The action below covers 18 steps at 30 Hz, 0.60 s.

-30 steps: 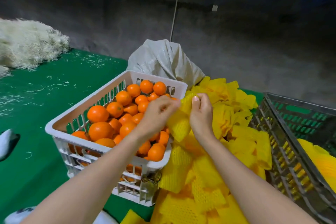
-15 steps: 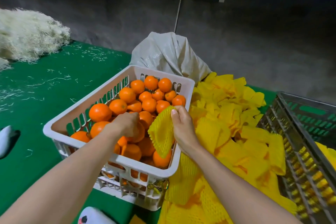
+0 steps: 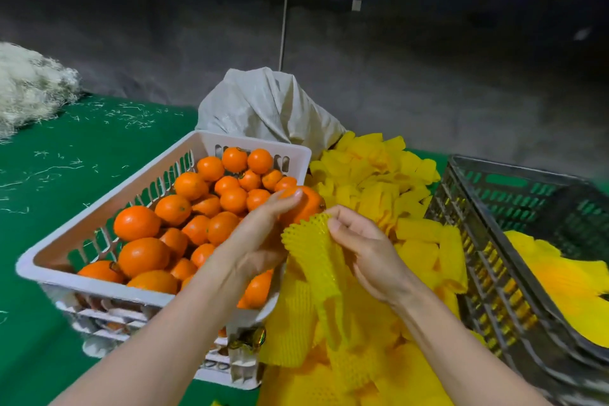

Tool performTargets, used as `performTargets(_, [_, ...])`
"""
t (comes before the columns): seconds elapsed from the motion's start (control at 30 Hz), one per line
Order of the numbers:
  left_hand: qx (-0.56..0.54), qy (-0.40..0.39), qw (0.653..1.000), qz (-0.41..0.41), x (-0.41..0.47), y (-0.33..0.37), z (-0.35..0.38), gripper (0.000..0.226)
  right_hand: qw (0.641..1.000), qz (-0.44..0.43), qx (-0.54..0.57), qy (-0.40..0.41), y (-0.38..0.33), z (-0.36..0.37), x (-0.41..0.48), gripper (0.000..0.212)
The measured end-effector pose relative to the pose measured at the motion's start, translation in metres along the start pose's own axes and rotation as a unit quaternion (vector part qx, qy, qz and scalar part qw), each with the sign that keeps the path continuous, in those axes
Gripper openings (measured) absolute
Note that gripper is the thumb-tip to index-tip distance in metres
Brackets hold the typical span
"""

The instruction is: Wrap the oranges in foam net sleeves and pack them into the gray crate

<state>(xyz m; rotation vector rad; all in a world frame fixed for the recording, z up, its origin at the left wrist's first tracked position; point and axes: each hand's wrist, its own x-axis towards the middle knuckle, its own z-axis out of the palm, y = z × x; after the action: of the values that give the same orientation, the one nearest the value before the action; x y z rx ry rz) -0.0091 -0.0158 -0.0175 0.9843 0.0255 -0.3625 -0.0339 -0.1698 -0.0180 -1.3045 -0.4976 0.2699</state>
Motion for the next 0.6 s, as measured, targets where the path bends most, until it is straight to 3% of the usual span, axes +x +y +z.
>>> performTargets(0.23, [-0.058,0.044,0.997,0.007,0.003,-0.039,0.043,0.032,0.99,-0.032,-0.111,0.086,-0.001,-0.023,-0.026,0.017])
performTargets(0.43, [0.005,0.075,0.996,0.056,-0.002,-0.061,0.05,0.047,0.956,-0.059,-0.265,0.108,0.006,-0.04,-0.043,0.015])
performTargets(0.6, [0.031,0.035,0.997,0.059,-0.004,-0.071,0.051,0.054,0.923,-0.088,-0.313,0.205,0.007,-0.051,-0.05,0.014])
